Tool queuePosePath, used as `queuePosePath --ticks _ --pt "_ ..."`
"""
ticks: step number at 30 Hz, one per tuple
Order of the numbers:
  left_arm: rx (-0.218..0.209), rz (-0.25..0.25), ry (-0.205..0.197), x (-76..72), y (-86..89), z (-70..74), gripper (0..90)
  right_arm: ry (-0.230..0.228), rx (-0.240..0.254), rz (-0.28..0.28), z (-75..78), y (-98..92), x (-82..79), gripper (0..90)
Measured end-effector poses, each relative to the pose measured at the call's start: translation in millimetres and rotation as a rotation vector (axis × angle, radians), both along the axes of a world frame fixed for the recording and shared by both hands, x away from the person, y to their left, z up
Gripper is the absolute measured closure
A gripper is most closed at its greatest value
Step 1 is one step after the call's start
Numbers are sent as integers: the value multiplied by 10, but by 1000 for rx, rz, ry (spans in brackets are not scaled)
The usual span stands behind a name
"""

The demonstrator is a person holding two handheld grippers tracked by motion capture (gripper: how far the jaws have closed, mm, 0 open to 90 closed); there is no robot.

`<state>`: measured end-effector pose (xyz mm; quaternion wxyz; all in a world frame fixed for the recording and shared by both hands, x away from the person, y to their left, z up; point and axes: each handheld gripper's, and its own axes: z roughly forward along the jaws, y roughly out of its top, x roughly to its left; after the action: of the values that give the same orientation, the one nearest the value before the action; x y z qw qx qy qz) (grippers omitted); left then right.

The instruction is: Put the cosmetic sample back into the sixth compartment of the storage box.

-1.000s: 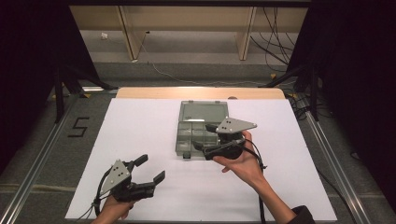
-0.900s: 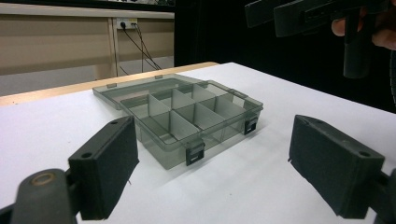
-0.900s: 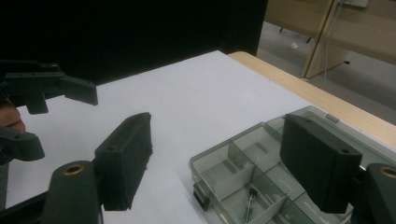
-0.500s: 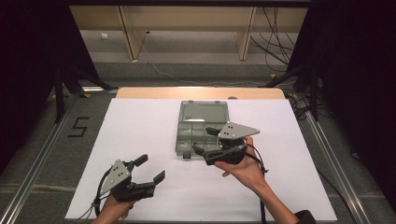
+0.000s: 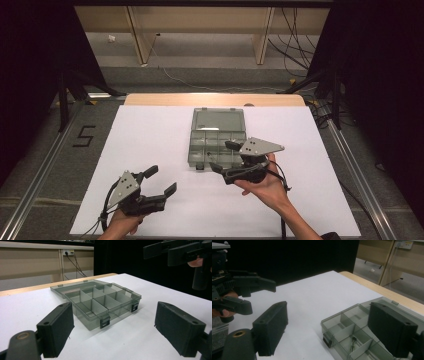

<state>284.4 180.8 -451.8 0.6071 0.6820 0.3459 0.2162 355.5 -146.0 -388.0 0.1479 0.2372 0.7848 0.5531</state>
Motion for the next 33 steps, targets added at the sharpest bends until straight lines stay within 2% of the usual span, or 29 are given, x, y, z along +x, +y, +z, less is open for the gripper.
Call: queuePosePath --ticks 3,7,8,9,11,13,15,16,19,20,21,25,28,29,30,31,33 --pt "0 -1 -1 -1 -1 0 150 -15 -4 -4 -29 -32 -25 168" --pt "0 0 0 0 0 0 150 -10 10 -8 -63 -73 -65 167" --pt "-1 1 0 0 0 0 150 -28 17 -11 -78 -85 -64 168" --pt "-1 1 1 0 1 0 150 -12 12 -18 -80 -100 -83 167" --pt "-1 2 1 1 3 1 150 -16 32 -30 -116 -125 -99 169" --pt "-1 2 0 -1 2 1 150 -15 13 -32 -135 -162 -109 168" --pt "-2 0 0 -3 0 2 150 2 33 -30 -155 -189 -133 168" --pt "-1 -2 0 -3 -1 1 150 -14 29 -37 -163 -205 -132 168" --pt "-2 -4 -1 -6 -3 2 150 -8 32 -46 -173 -252 -155 167" --pt "-2 -3 -1 -4 -3 2 150 -10 51 -40 -183 -255 -154 167" --pt "-3 -2 0 -3 -4 1 150 -27 44 -46 -185 -272 -154 166" --pt "-2 -3 0 -6 -4 2 150 -38 37 -58 -191 -331 -192 166" --pt "-1 -1 0 -3 -3 0 150 -19 59 -57 -217 -347 -217 166" --pt "-3 -3 1 -6 -5 1 150 -17 58 -57 -224 -362 -223 166" --pt "-1 -3 -1 -8 -4 3 150 -40 56 -60 -229 -375 -215 165" --pt "-2 -2 -1 -9 -3 3 150 -17 41 -68 -228 -397 -243 165" --pt "-2 -3 1 -8 -3 3 150 -35 41 -73 -243 -418 -254 165"
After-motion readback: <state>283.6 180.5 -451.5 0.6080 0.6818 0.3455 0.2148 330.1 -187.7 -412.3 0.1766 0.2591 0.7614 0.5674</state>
